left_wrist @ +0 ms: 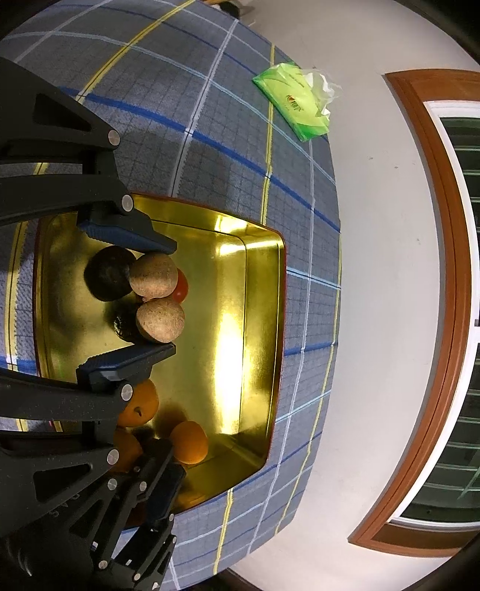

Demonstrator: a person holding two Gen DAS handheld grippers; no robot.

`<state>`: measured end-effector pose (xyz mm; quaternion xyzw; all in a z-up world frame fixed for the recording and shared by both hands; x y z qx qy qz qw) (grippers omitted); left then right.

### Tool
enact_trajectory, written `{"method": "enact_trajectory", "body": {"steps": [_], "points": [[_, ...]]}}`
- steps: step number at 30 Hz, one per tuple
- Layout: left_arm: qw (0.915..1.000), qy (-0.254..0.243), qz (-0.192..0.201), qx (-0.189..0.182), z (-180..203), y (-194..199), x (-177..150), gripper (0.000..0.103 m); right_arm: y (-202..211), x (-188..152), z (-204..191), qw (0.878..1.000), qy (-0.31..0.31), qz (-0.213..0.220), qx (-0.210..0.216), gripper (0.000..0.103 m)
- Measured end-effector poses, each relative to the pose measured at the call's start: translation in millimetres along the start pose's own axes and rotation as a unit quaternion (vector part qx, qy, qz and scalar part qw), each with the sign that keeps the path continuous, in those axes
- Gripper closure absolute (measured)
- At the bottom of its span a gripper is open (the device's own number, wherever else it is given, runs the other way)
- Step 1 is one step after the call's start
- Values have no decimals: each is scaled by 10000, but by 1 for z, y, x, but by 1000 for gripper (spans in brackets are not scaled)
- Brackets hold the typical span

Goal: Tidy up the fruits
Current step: 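Lower into the tin and open the left tool while the right tool releases the dark fruit, then withdraw both open tools up and away from the tin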

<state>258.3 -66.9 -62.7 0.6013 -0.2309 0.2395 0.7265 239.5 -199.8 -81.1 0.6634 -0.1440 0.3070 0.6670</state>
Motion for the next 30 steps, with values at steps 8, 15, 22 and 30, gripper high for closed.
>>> {"method": "enact_trajectory", "body": {"steps": [8,15,22,30], "points": [[9999,-97,-2,36,1,1,-1,54,4,1,-1,10000,2,37,5,72],[9998,-193,4,104,3,6,-4,52,13,2,0,9999,18,90,-71,67],[9996,-251,32,88,5,18,-8,47,25,-3,-1,9998,-10,143,-111,57],[9997,-180,136,133,0,41,-11,47,47,-11,-5,9998,-70,190,-77,56]]}}
Point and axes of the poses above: each gripper's, at about its wrist camera, not at the fingertips, and y roughly against the way its jaws point, z to its right, x to its top, the point moved 9 cm from there along -y, roughly the way its jaws point, and after that the axes turned 9 degrees about y, right-handed, at the moved point
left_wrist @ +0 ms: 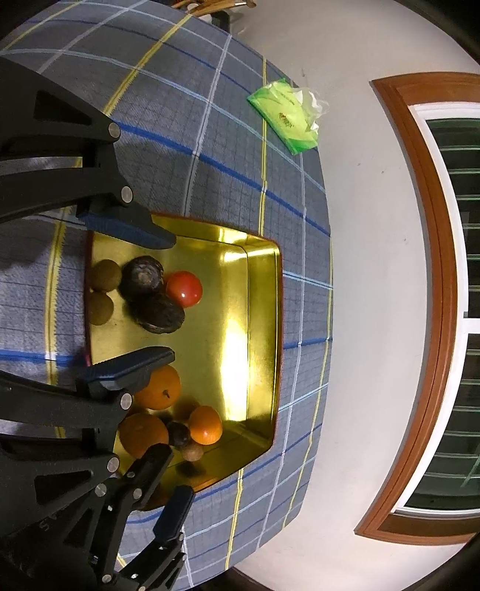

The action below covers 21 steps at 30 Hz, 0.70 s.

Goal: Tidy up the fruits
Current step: 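Withdraw both open tools up and away from the tin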

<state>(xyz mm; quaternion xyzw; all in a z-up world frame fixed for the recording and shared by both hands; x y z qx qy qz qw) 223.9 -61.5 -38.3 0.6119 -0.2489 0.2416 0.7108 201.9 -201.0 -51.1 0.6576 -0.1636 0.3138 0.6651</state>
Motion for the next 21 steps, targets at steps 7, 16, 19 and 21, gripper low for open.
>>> {"method": "enact_trajectory", "body": {"steps": [7,16,19,21], "points": [[9997,50,87,228,-9,21,-9,47,22,-15,-10,9999,-85,19,59,56],[9994,61,201,270,-13,48,-31,47,50,-36,-29,9998,-71,167,104,56],[9994,119,191,257,-16,54,-37,47,56,-44,-32,9999,-55,129,101,55],[9994,118,194,274,-17,58,-41,47,58,-48,-33,9999,-51,104,118,55]]}}
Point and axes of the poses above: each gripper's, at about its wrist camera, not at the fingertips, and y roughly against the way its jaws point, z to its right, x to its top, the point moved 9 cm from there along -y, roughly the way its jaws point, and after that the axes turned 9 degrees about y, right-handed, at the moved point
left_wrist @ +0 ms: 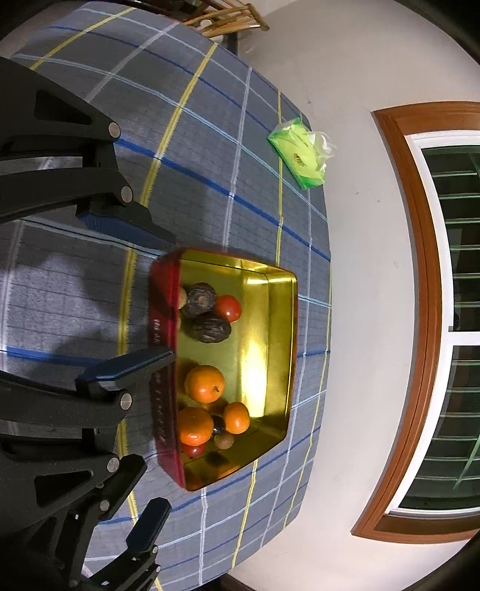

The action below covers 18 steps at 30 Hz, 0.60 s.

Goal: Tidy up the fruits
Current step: 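Withdraw both open tools up and away from the tin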

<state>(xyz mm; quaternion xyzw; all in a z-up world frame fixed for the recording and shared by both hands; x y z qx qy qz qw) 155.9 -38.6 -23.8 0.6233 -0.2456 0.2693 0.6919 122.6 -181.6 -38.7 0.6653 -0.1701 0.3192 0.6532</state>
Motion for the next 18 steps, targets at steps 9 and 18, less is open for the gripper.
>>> {"method": "enact_trajectory", "body": {"steps": [9,18], "points": [[10000,-29,55,50,-2,15,-10,46,14,-8,-4,10000,41,65,-1,53],[9999,-50,85,16,-2,25,-15,46,28,-5,-7,9998,68,197,-33,53]]}}
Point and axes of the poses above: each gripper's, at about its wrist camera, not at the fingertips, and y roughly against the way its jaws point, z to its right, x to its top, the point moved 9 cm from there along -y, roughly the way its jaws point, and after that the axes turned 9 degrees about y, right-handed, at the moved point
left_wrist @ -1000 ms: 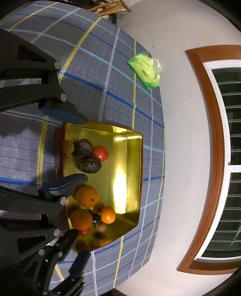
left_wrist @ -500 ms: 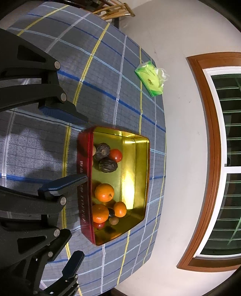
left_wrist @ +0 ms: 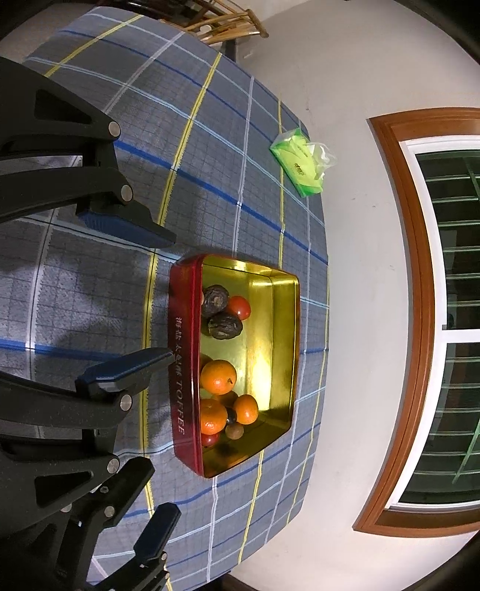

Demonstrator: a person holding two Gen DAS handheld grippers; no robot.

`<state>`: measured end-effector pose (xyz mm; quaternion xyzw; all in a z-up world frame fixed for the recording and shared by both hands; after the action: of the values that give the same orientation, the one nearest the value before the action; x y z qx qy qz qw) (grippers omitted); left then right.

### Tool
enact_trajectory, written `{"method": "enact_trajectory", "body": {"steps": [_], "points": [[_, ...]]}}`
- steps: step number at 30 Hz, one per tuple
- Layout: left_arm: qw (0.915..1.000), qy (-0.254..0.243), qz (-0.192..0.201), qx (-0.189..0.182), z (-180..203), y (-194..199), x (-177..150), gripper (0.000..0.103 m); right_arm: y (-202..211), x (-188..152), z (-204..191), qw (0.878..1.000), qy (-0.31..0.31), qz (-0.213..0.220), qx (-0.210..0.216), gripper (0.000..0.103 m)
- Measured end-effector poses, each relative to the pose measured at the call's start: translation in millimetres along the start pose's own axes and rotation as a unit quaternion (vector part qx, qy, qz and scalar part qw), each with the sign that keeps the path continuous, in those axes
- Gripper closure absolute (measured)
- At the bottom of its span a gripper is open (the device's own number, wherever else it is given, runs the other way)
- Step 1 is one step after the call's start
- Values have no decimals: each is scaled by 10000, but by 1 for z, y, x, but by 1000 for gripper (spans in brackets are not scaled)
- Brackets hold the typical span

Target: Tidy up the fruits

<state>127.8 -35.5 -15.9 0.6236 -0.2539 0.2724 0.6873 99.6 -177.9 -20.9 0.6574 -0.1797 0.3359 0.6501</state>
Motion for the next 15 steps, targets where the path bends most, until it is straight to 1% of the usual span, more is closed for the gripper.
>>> {"method": "enact_trajectory", "body": {"steps": [15], "points": [[10000,10,7,-9,1,4,-3,46,4,1,2,10000,-35,30,-86,53]]}}
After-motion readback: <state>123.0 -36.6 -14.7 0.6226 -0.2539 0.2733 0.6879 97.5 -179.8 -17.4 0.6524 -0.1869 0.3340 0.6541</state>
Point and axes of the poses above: each gripper's, at about its wrist camera, not at the fingertips, and y roughly against the way its jaws point, z to its right, x to its top, the point moved 9 cm from there along -y, roughly the way its jaws point, and after that the axes turned 9 degrees about y, right-handed, at the moved point
